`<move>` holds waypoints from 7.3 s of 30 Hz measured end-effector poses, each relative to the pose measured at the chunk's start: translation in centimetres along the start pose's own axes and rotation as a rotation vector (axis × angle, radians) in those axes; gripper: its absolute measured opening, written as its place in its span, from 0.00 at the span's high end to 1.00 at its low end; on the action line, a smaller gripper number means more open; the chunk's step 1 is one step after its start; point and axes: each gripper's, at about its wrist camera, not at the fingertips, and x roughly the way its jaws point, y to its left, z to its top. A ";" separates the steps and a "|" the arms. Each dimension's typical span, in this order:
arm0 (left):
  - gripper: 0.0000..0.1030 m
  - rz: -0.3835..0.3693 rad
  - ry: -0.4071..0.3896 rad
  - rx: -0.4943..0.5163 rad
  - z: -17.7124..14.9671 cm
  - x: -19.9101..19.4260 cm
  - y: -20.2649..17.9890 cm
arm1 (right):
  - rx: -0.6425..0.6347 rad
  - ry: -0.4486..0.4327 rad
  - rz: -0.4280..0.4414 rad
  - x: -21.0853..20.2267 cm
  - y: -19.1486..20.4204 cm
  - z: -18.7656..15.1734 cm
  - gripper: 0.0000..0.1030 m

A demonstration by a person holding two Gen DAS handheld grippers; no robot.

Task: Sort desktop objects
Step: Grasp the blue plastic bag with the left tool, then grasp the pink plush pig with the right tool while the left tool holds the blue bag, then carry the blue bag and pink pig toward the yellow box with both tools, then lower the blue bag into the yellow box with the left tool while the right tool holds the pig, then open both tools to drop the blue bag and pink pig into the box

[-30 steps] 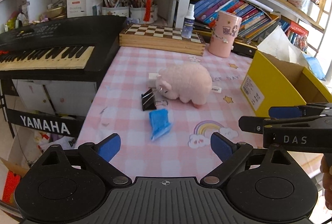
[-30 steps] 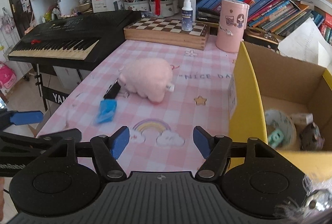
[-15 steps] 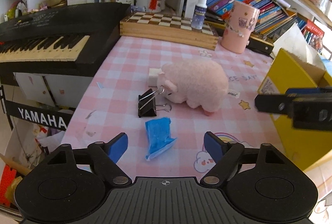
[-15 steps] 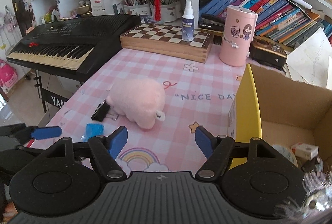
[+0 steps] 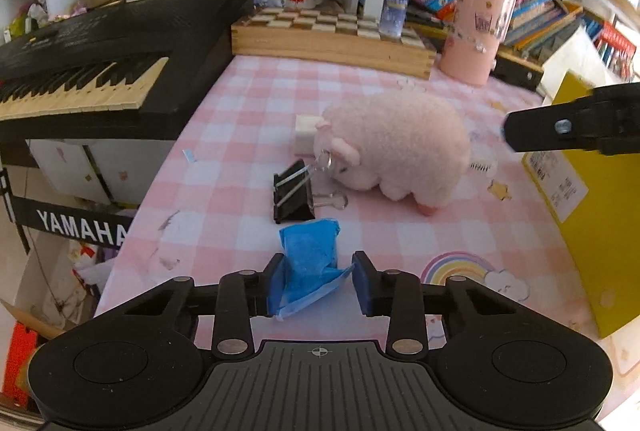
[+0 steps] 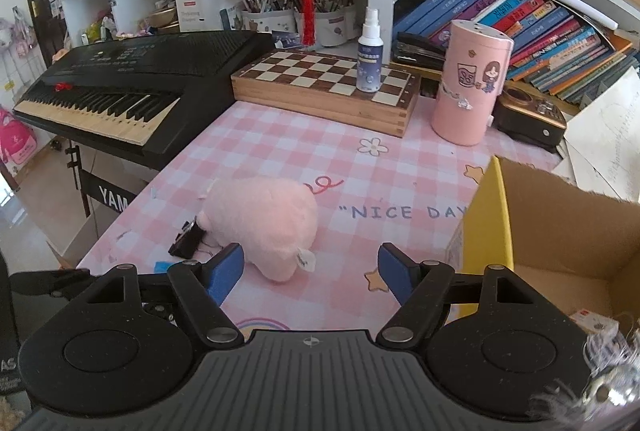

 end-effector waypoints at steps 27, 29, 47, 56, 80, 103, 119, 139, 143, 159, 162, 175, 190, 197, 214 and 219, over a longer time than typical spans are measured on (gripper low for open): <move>0.66 -0.031 -0.054 -0.188 1.0 -3.8 4.6 | -0.384 0.229 0.066 11.8 4.8 3.8 0.03; 0.66 -0.033 -0.049 -0.195 1.0 -3.8 4.7 | -0.416 0.235 0.071 12.4 5.1 3.5 0.03; 0.66 -0.089 -0.097 -0.160 1.4 -6.1 3.6 | -0.218 0.126 0.004 7.5 2.6 3.0 0.34; 0.66 -0.128 -0.144 -0.151 1.4 -8.7 3.1 | -0.051 0.034 -0.005 1.3 0.6 1.4 0.34; 0.66 -0.259 -0.191 -0.116 -2.4 -16.9 3.4 | 0.079 -0.023 -0.003 -10.9 3.8 -6.8 0.34; 0.66 -0.395 -0.136 0.014 -8.0 -21.8 1.8 | 0.246 -0.024 -0.172 -18.6 6.9 -17.0 0.34; 0.66 -0.502 -0.107 0.100 -8.6 -21.7 -2.0 | 0.361 -0.016 -0.294 -22.4 4.6 -20.9 0.34; 0.66 -0.586 -0.089 0.195 -7.9 -20.8 -6.7 | 0.445 -0.036 -0.361 -24.4 1.7 -22.6 0.34; 0.66 -0.599 -0.078 0.199 -7.8 -20.3 -7.4 | 0.450 -0.026 -0.371 -24.5 1.0 -22.7 0.34; 0.66 -0.618 -0.049 0.200 -6.5 -17.9 -10.5 | 0.453 0.018 -0.381 -23.4 -2.5 -22.3 0.34; 0.66 -0.623 -0.048 0.210 -6.0 -17.4 -11.3 | 0.460 0.022 -0.382 -23.2 -3.3 -22.0 0.34; 0.66 -0.623 -0.067 0.219 -3.2 -15.1 -15.1 | 0.458 0.025 -0.372 -21.9 -8.0 -20.4 0.34; 0.66 -0.556 -0.140 0.215 0.9 -12.4 -20.3 | 0.408 -0.054 -0.348 -21.8 -14.9 -16.3 0.34; 0.66 -0.484 -0.173 0.245 2.5 -10.0 -22.8 | 0.344 -0.146 -0.327 -21.7 -18.5 -12.1 0.34; 0.64 -0.326 -0.068 0.295 1.8 -3.6 -26.0 | 0.083 -0.049 -0.166 -11.9 -22.3 -4.8 0.34; 0.46 -0.289 -0.107 0.282 1.8 -4.5 -25.6 | 0.018 0.027 -0.120 -8.6 -22.5 -3.7 0.34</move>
